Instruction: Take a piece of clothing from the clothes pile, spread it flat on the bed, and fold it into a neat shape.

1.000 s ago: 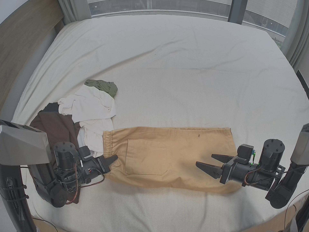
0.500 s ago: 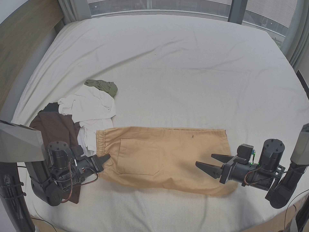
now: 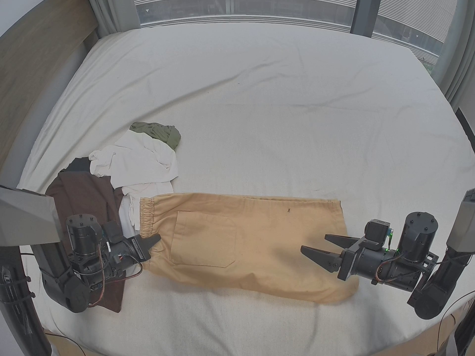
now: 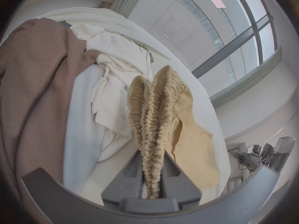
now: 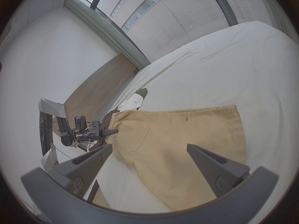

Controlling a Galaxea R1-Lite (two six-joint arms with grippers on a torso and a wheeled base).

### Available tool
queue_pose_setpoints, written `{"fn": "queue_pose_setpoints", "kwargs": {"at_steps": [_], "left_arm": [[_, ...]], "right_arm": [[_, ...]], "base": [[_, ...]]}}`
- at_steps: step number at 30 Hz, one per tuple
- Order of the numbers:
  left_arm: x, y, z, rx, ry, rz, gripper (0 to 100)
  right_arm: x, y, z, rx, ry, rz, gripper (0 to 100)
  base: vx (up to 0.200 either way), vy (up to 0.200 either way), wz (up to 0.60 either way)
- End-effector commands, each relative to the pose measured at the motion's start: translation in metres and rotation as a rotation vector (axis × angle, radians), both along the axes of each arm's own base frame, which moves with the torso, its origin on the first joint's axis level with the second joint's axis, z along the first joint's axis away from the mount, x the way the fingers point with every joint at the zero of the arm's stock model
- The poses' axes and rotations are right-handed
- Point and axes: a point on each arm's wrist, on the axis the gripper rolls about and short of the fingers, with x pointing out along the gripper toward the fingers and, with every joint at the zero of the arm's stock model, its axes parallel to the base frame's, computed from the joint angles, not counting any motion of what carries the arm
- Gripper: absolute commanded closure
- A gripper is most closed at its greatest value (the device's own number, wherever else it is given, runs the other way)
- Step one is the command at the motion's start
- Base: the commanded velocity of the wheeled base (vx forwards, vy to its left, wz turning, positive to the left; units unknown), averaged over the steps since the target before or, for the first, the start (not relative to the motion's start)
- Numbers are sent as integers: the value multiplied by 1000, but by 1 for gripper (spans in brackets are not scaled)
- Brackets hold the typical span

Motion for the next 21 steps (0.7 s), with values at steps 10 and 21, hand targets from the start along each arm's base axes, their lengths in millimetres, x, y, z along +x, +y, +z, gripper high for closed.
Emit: {"fn": "queue_pose_setpoints", "kwargs": {"at_steps": [10,21], "left_arm": [[-9,-17,21,-23,-50,-71,100],[-10,-69,41,-214,-115,-200,100]], "right_arm": [[5,2,8,24,-38,-3,0],[4,0,33,80,-120,-8,0]], "base": [[0,0,0],[0,0,0]]}}
